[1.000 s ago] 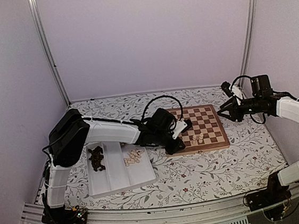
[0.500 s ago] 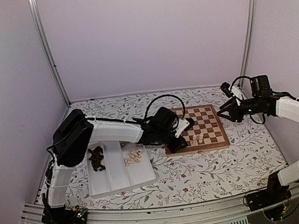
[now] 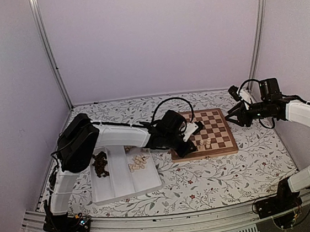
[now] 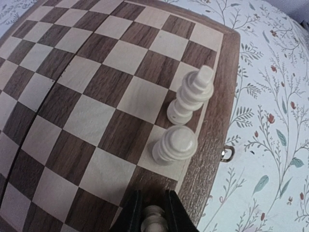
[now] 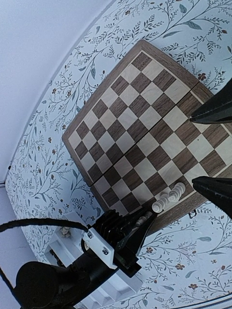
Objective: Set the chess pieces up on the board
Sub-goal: Place the chess piece on the chessboard, then pick up the chess piece from the storage box.
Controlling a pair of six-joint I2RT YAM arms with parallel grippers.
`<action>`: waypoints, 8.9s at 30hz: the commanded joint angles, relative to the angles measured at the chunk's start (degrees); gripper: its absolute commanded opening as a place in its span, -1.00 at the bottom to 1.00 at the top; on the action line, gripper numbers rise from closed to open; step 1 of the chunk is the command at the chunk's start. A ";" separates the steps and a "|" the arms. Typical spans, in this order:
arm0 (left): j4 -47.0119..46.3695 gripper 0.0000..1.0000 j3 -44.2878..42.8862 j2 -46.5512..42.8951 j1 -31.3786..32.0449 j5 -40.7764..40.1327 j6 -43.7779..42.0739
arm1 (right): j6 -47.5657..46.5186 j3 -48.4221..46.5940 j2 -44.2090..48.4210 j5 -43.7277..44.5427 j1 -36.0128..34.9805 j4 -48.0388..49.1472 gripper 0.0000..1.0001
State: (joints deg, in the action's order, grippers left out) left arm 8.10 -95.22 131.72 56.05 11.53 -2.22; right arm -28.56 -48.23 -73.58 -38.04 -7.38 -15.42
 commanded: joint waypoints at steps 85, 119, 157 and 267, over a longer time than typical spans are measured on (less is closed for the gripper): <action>21.84 -0.06 26.09 -21.99 -8.33 -9.93 -10.00 | -2.95 -1.30 -1.70 -1.92 0.18 -3.04 -0.20; 20.38 -0.29 35.11 -29.56 -1.91 -4.30 -11.52 | -1.16 -2.82 -4.65 -5.69 0.21 -4.16 -0.20; 19.88 -0.18 31.31 -26.89 4.54 -7.99 32.28 | -2.28 -2.66 -5.08 -5.91 0.16 -4.69 -0.20; 1.78 -1.00 23.91 -41.98 -5.79 8.84 7.30 | 3.81 -20.82 -14.87 14.17 -13.11 -19.40 -1.00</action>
State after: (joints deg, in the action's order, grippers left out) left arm 8.91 -65.21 88.55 50.35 20.16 1.48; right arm -20.84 -77.95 -94.39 -40.16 -23.03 -37.54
